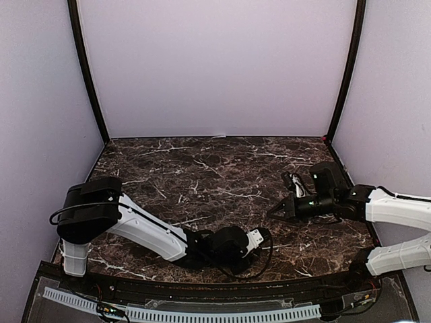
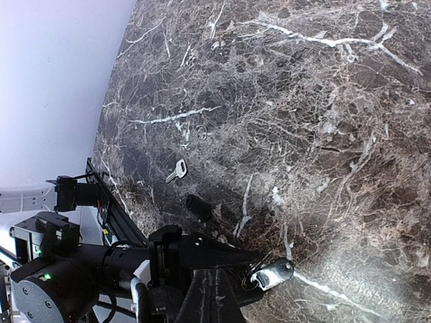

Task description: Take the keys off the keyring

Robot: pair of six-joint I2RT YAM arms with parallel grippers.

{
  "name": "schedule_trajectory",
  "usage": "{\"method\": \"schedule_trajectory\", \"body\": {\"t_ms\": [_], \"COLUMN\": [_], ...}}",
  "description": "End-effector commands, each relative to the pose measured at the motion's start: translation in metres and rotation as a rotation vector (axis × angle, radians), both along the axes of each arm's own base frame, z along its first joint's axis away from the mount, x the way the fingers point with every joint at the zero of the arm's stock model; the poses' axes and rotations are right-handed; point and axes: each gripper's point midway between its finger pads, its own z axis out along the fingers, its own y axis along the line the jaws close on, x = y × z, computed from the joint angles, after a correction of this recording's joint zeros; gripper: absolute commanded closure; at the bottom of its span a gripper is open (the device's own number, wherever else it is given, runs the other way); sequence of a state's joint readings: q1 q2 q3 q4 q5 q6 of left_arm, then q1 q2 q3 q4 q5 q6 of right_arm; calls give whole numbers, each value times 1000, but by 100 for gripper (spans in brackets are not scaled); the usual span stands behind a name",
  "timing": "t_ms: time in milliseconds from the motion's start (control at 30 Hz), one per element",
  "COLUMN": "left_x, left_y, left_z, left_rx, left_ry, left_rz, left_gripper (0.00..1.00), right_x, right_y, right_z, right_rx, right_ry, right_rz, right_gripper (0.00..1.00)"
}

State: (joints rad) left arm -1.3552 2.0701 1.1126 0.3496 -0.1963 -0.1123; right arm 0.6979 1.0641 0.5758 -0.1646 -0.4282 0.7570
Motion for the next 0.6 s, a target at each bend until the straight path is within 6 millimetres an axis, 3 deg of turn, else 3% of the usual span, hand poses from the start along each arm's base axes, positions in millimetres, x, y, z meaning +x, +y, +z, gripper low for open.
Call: {"method": "schedule_trajectory", "body": {"t_ms": [0, 100, 167, 300, 400, 567], "left_x": [0, 3, 5, 12, 19, 33], "left_y": [4, 13, 18, 23, 25, 40], "left_z": [-3, 3, 12, 35, 63, 126], "left_rx": [39, 23, -10, -56, -149, -332], "left_ry": [-6, -4, -3, 15, 108, 286], "left_rz": [2, 43, 75, 129, 147, 126], "left_gripper": [66, 89, 99, 100, 100, 100], "right_x": [6, 0, 0, -1, -4, -7], "right_y": [7, 10, 11, 13, 14, 17], "right_z": [19, 30, 40, 57, 68, 90], "right_rx": [82, 206, 271, 347, 407, 487], "right_ry": [-9, 49, 77, 110, 153, 204], "right_rz": [15, 46, 51, 73, 91, 112], "right_gripper": [97, 98, 98, 97, 96, 95]}}
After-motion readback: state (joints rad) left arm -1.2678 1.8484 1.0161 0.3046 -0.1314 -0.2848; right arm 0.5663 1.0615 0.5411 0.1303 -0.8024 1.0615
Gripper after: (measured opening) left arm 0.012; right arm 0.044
